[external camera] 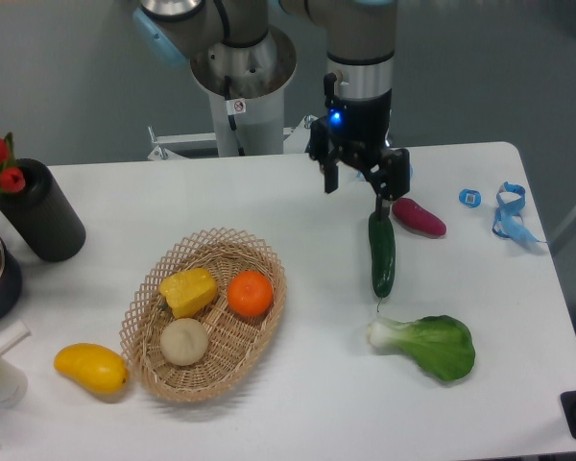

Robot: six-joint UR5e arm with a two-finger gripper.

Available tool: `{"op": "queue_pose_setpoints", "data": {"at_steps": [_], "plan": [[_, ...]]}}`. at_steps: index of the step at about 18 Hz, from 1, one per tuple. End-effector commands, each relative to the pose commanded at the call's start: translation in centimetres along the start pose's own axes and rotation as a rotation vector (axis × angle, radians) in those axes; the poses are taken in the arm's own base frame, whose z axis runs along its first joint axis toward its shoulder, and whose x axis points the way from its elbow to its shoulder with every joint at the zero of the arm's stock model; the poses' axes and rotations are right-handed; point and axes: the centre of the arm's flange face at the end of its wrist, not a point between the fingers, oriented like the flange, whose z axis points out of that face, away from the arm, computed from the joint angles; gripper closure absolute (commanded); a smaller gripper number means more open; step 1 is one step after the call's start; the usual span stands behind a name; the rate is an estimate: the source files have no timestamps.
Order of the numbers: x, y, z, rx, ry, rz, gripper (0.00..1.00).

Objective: Pick up the yellow pepper from the basket
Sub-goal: 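Move the open gripper from above the cucumber toward the wicker basket, then lower the open gripper into the basket over the yellow pepper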

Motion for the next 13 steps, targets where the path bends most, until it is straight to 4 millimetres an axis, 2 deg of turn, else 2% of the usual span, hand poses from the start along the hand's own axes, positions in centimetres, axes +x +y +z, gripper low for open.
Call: {"op": "queue_pose_setpoints", "data": {"at_steps": [2, 5, 6, 7, 9, 13], "plan": [[1.1, -2.4, 1.6, 0.01, 0.036, -0.018, 0.0], [2.3, -4.5, 3.0, 0.024, 0.041, -0.108, 0.0], [3.4, -6.0, 4.0, 0.031, 0.054, -0.126, 0.0], [4.1, -6.7, 4.7, 0.03, 0.063, -0.153, 0.0], [6.2, -7.7, 6.3, 0.022, 0.1, -0.125, 0.0], [8.5, -8.8, 7.6, 0.012, 0.141, -0.084, 0.0]]}}
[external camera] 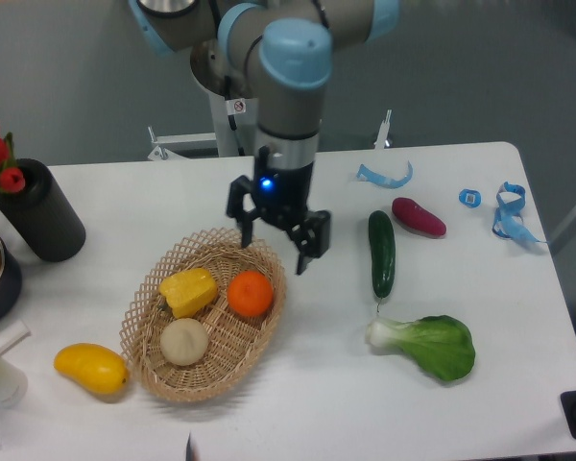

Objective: Pick up the yellow pepper from the basket
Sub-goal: 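Lower the open gripper into the basket over the yellow pepper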

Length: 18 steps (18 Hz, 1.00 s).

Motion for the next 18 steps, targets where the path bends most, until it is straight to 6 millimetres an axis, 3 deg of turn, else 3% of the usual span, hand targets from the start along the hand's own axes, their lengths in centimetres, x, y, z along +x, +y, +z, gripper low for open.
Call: {"op": "queue_pose_setpoints", "data": {"at_steps": [5, 10, 18], "plan": [[2.4, -0.7, 2.2, -0.058, 0.021, 0.134, 0.0], [2.9, 0.0, 4.2, -0.083, 0.055, 0.118, 0.0], [2.7, 0.6, 6.4, -0.114, 0.077, -0.185, 0.0]]}}
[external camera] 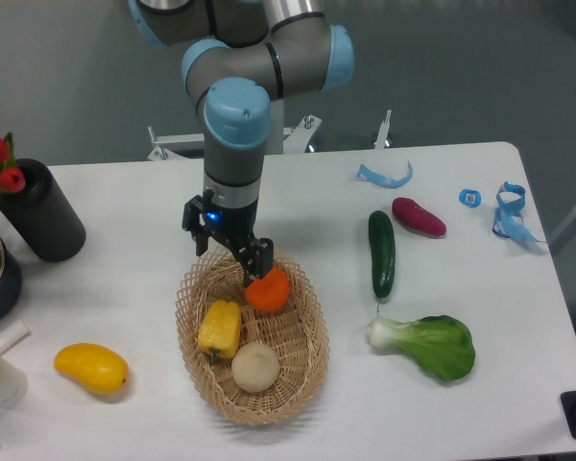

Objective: Pick up the yellow pepper from the basket
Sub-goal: 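Lower the open gripper into the basket over the yellow pepper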

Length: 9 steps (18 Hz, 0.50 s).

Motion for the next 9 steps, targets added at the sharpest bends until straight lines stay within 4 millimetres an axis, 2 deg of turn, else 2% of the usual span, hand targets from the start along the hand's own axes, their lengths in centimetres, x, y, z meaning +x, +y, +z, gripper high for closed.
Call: {"op": "queue_pose_setpoints", "data": {"at_steps": [4, 9], "plan": [[-1.4, -1.3, 0.9, 0.016, -0.011, -0.126, 0.0], [-2.4, -1.7, 2.9, 0.015, -0.014, -0.143, 0.0]]}}
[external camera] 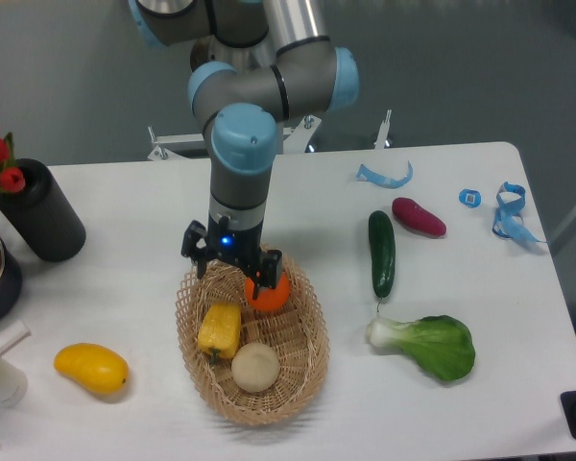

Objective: Pick up the yellow pepper from the basket
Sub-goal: 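Lower the open gripper into the basket over the yellow pepper, then close the gripper around the yellow pepper in the basket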

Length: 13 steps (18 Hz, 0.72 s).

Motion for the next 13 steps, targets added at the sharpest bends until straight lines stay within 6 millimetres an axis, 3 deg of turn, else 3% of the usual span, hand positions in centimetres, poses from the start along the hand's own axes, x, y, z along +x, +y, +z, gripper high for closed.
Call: {"op": "queue_pose_setpoints", "data": {"at_steps": [8, 13], "plan": [[-1.7, -1.8, 2.2, -0.006, -0.001, -0.009, 0.0], [-1.3, -1.8, 3.5, -0.023, 0.015, -0.007, 0.0]]}}
